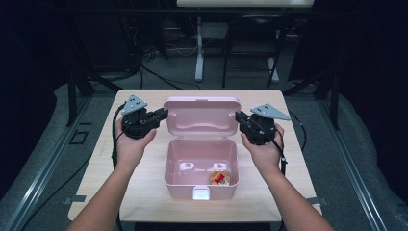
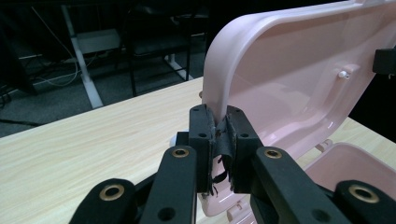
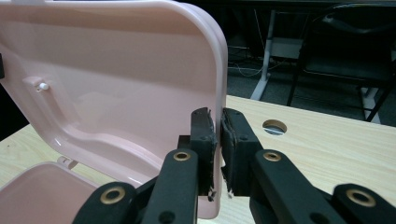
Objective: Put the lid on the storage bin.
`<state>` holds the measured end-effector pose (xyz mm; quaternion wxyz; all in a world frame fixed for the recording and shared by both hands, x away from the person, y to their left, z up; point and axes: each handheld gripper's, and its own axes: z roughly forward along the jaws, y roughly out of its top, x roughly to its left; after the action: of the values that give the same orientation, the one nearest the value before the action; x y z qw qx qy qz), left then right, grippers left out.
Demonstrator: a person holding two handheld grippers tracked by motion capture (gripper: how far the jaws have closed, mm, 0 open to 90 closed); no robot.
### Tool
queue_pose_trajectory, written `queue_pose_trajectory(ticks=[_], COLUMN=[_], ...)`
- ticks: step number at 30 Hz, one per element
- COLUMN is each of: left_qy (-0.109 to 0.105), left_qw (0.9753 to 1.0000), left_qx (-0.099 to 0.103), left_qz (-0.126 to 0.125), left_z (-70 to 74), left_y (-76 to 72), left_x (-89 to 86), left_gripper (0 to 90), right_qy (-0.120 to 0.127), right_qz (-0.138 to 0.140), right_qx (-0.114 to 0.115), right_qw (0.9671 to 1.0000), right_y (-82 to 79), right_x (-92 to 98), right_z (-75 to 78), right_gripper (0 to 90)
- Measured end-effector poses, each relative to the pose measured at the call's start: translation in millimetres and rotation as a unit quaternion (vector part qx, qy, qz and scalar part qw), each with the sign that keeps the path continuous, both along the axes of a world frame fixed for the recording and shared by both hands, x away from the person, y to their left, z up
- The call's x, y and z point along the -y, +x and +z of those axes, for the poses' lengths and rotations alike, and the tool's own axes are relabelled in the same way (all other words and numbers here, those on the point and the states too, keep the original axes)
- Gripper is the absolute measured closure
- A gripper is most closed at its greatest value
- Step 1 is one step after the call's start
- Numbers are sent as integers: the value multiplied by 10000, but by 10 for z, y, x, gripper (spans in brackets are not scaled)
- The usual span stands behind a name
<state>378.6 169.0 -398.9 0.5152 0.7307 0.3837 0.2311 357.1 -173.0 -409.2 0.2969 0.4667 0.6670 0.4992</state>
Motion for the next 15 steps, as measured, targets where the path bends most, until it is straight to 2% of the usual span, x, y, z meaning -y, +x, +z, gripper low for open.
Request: queue_pose_trajectory(ticks=[15], left_qy=[-43], left_qw=[9999], left_qx=[-25], left_qz=[-91], left_z=[12], left_y=[-89], left_x=[-28], left_gripper=[827], right_qy=[10], right_qz=[97], right_qx=[17], right_qw=[10000], right_y=[-97], right_x=[13], right_z=[2], right_gripper=[824])
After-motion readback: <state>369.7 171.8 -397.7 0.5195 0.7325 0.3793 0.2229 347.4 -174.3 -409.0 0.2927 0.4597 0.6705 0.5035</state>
